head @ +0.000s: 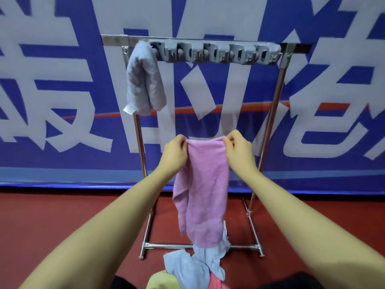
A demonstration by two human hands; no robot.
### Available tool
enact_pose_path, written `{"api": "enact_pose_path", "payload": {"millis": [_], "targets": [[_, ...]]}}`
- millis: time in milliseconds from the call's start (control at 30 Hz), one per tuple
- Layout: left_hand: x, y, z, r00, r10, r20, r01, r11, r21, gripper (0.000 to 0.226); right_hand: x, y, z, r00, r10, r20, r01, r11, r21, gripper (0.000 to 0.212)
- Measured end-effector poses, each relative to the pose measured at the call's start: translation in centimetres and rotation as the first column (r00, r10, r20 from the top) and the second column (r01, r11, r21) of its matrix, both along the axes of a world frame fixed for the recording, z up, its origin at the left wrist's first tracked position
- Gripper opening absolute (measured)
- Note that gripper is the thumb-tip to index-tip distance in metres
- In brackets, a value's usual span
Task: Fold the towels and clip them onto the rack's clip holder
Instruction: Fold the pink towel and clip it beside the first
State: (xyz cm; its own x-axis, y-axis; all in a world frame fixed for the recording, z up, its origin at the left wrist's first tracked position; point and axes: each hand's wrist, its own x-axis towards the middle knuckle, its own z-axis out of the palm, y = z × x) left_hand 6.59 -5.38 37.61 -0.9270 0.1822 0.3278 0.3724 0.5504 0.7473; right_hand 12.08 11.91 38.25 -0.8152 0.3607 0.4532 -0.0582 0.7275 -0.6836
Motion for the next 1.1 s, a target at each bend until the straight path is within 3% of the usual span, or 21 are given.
{"api": "enact_pose_path", "payload": {"millis": [167,367,500,567,733,867,1000,1100], "targets": [[-0.2,-0.8,2.1,0.994,-0.057,-0.093,0.047,0.993,-0.111,0.021,0.3,-0.3,1.5,0.996,-0.034,-0.087,0.029,0.998,-0.06,0.009],[-0.2,-1.6,5.1,0.97,-0.18,-0.163,0.132,0.955,-0.265,0.023,0.7,-0.7,3.1,0.999,0.04,-0.024,-0.042,0.995,-0.088,0.025],[0.2,-1.2,6.8,0.951,-0.239,-0.196,0.192,0.954,-0.232,0.022,0.9,-1.6,3.5,0.984,0.17,0.059,-0.169,0.985,-0.022,0.019],[0.5,-0.8,7.7,0.935,-0.286,-0.209,0.237,0.944,-0.229,0.021,1.0,-2.3,4.1,0.972,0.206,0.115,-0.213,0.976,0.049,0.028],[1.2,-0.2,8.9,0.913,-0.332,-0.238,0.3,0.94,-0.162,0.013,0.4,-3.6,5.3,0.98,0.198,0.026,-0.199,0.969,0.145,0.028],[1.2,-0.5,7.9,0.957,-0.232,-0.175,0.236,0.972,-0.001,0.015,0.3,-3.1,6.4,0.981,0.175,-0.083,-0.173,0.985,0.022,0.019],[1.6,-0.7,6.2,0.974,-0.185,-0.13,0.178,0.982,-0.066,0.021,0.3,-2.5,7.4,0.983,0.141,-0.117,-0.14,0.99,0.017,0.017],[2.3,-0.2,5.7,0.972,-0.224,-0.078,0.219,0.973,-0.069,0.013,0.4,-2.5,7.5,0.984,0.142,-0.108,-0.14,0.99,0.026,0.016]]}}
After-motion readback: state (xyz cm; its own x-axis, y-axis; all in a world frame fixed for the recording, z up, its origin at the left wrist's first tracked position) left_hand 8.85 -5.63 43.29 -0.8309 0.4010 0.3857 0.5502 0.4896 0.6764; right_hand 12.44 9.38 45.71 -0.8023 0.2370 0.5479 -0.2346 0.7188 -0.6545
